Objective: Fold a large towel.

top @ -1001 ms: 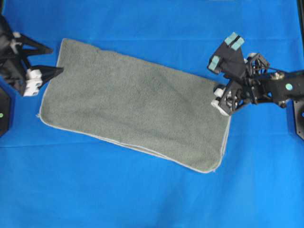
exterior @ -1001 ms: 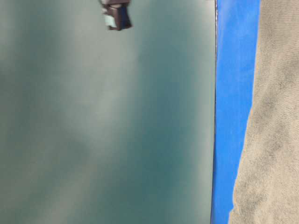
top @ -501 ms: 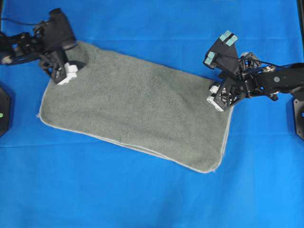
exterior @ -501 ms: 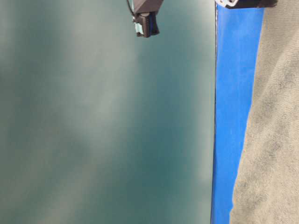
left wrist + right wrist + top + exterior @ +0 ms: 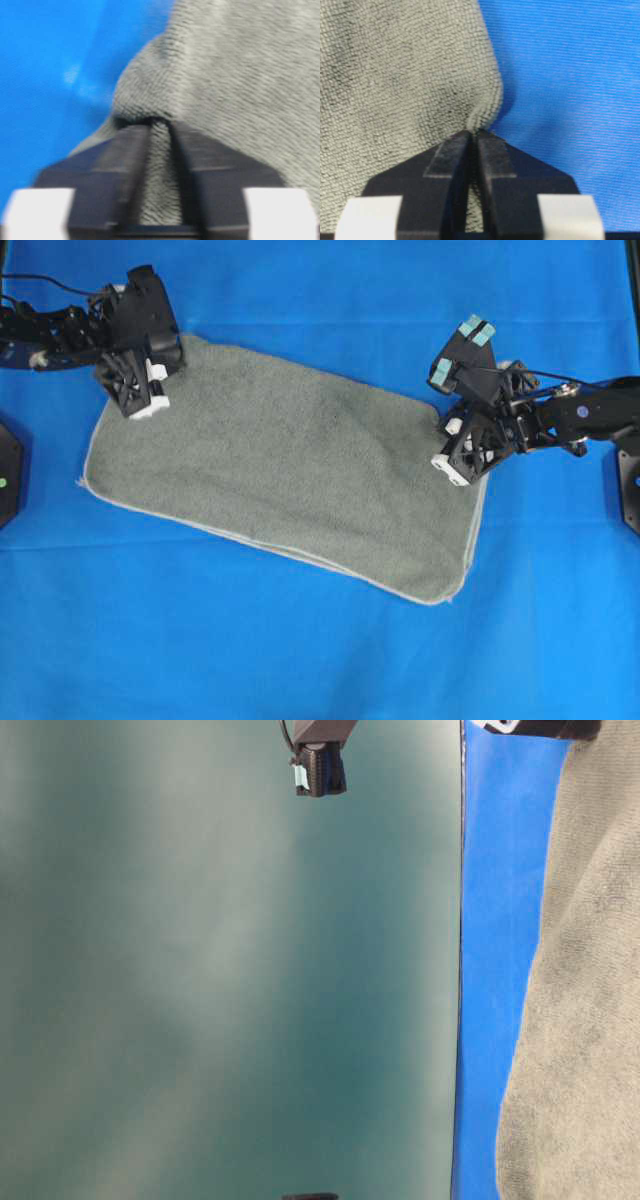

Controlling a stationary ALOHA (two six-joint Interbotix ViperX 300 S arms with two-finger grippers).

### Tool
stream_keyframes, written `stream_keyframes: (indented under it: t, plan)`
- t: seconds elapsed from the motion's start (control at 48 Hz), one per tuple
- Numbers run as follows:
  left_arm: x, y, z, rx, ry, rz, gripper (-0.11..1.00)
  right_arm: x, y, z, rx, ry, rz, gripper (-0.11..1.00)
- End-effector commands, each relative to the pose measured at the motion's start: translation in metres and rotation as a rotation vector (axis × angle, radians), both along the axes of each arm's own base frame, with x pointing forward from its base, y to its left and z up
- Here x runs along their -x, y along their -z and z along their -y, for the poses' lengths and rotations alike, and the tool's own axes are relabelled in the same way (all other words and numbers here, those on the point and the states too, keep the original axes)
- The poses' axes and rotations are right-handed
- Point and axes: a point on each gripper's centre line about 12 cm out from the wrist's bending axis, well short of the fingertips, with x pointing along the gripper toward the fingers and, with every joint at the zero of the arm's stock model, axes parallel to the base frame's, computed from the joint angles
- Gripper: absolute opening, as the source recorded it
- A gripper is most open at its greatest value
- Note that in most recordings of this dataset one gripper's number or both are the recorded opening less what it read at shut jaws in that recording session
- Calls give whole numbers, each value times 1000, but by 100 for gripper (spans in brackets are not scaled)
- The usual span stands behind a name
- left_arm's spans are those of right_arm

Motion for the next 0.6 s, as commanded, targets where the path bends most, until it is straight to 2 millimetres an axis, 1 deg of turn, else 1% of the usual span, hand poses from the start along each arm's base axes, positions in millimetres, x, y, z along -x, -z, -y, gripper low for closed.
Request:
stream_keyframes:
  t: [0.0,0.042,0.083,0.104,0.146,0.229,0.355,0.459,0.48,0.584]
  plan:
    - [-3,-8,-1,6,-13,11,8,-3,-6,-2,-1,-2,25,4]
    - [-2,-11,1,9,-8,7,3,-3,-9,-1,0,1,33,4]
    - [-3,-16,3,11,0,5,4,-3,-13,-2,1,5,45,4]
    - [-4,-21,5,10,6,7,4,-3,-16,-2,2,6,53,4]
    - [-3,-29,7,13,9,8,4,-4,-26,-2,10,8,75,4]
    - [-4,-49,13,23,11,21,4,-5,-52,-6,39,-1,131,4]
    - [-4,-89,26,27,18,75,4,-2,-92,-11,84,8,195,4]
    - [-4,-118,40,14,63,121,4,6,-123,-15,115,22,236,4]
    - [-4,-124,43,11,73,133,4,7,-131,-17,120,22,252,4]
    - [-4,-156,60,-5,126,206,4,12,-160,-25,135,7,314,4]
